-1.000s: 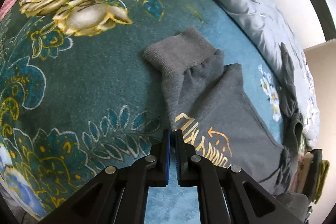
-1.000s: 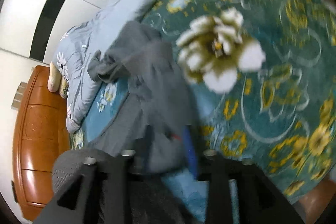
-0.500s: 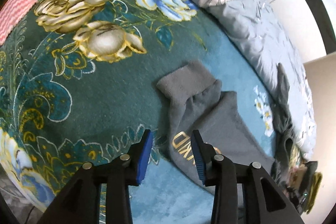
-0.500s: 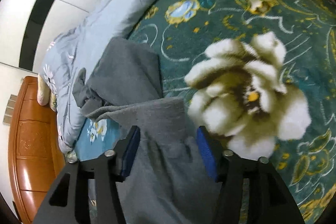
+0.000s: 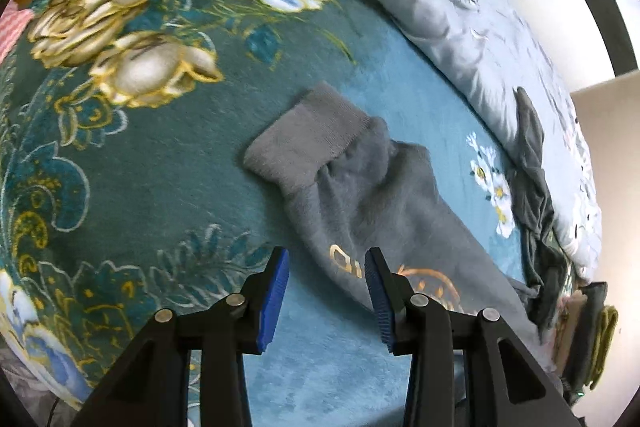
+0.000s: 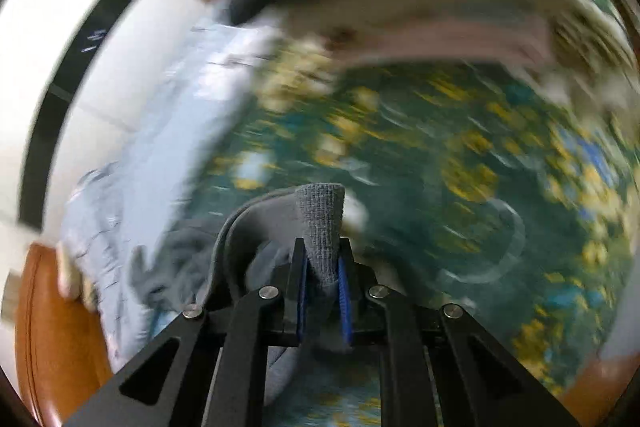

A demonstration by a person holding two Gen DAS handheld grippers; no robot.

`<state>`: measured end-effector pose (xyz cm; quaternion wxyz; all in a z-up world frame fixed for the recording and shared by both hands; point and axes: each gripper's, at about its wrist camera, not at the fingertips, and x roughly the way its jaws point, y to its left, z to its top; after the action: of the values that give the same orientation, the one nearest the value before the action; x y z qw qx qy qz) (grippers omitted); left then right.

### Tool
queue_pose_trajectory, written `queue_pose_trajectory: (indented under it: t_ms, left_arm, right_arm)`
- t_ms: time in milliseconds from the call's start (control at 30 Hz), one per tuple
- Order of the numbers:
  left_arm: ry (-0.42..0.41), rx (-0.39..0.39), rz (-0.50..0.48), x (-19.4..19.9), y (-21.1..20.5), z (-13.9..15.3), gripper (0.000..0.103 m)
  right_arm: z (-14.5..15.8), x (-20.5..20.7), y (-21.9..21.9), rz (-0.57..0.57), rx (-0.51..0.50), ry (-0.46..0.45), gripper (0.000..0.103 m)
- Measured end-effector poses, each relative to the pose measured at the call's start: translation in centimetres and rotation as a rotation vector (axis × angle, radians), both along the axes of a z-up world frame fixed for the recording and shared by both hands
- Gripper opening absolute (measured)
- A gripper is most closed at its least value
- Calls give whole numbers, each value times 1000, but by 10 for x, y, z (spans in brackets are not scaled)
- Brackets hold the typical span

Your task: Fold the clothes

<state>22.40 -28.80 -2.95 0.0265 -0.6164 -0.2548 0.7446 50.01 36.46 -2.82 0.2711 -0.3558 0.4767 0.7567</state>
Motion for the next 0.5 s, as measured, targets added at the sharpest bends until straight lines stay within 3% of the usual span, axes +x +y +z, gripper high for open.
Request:
queue_pose_trajectory:
  t_ms: [100, 200, 333, 433, 500]
  left_arm:
    - [19, 7, -26, -10, 13, 4, 43]
    - [35, 19, -42, -26, 28, 6, 43]
    - [52, 57, -77, -63, 61, 10, 44]
    - [78, 85, -123, -101, 96, 16, 45]
    - [96, 105, -158, -128, 122, 21, 47]
  right_arm:
    - [-24, 8, -3, -7, -36, -67, 14]
    - [-25, 11, -3, -6, -41, -54, 16]
    - [-4, 4, -6, 37, 10, -66, 21]
    - [19, 5, -10, 54, 120, -115, 40]
    - [32, 4, -11, 45, 177, -129, 42]
